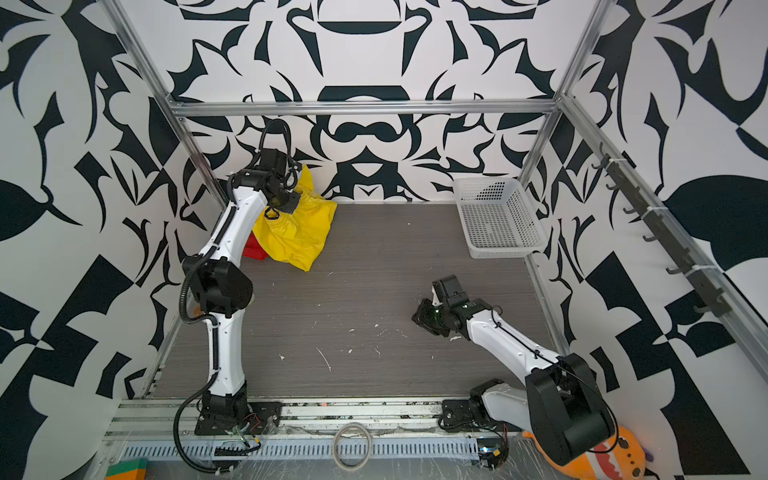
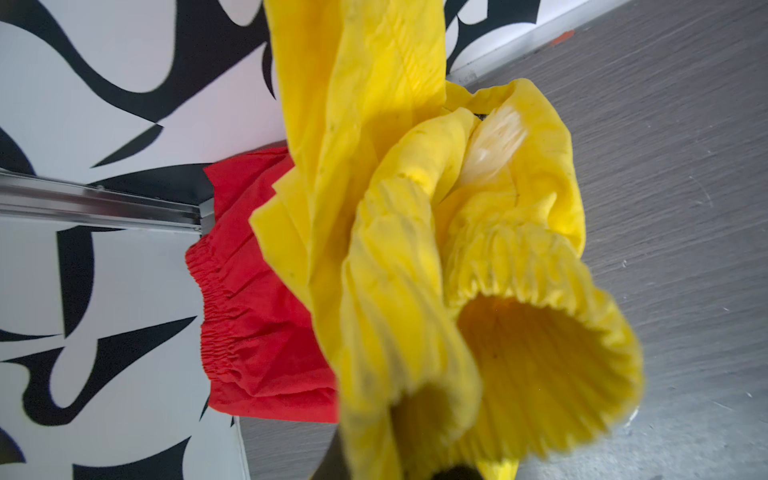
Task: Fold and stack the shorts
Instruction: 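Carry the yellow shorts over the red shorts with the left gripper while the right withdraws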
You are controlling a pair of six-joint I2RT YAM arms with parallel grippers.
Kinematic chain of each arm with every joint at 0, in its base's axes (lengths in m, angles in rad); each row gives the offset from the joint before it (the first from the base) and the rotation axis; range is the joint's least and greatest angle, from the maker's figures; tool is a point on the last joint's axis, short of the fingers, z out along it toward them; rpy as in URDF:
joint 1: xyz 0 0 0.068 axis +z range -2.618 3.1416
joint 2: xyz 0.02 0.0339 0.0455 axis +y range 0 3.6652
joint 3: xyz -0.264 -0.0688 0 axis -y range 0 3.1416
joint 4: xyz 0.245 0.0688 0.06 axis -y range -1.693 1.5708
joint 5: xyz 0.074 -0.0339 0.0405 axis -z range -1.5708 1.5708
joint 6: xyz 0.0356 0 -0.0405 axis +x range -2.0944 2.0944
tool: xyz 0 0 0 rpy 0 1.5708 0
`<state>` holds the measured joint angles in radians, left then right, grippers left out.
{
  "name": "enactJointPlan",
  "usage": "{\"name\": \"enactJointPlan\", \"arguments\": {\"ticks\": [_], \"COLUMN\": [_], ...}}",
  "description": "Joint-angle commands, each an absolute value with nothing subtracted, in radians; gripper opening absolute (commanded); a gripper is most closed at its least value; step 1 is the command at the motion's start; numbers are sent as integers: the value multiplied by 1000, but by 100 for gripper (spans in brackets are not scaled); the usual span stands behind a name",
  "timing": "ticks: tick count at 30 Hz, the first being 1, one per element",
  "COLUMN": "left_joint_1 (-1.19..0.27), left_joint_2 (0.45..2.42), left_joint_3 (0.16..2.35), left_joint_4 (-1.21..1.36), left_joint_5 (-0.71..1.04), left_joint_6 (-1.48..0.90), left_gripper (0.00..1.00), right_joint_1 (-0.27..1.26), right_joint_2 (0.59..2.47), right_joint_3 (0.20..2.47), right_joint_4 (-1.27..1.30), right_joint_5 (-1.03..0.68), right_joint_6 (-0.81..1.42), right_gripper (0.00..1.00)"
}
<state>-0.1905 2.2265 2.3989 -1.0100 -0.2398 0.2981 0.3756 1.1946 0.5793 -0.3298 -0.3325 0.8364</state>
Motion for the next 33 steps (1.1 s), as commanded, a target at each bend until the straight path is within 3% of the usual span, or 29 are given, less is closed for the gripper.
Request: {"name": "enactJointPlan", "arguments": {"ticks": [1,33], "left_joint_1": [-165,-79], "left_joint_2": [2150,2052], "left_joint_3": [2413,2454], "left_joint_4": [-964,-945], "left_joint_5": [-195,-73], "left_joint_6": [316,316], "left_gripper": [0,0], "right_joint_1": [385,514], "right_joint_2": [1198,1412], "right_joint_3": [597,731], "right_joint_4": [-308,-258], "right_joint_5": [-325,-302], "right_joint_6": [846,869], "right_gripper": [31,31]}}
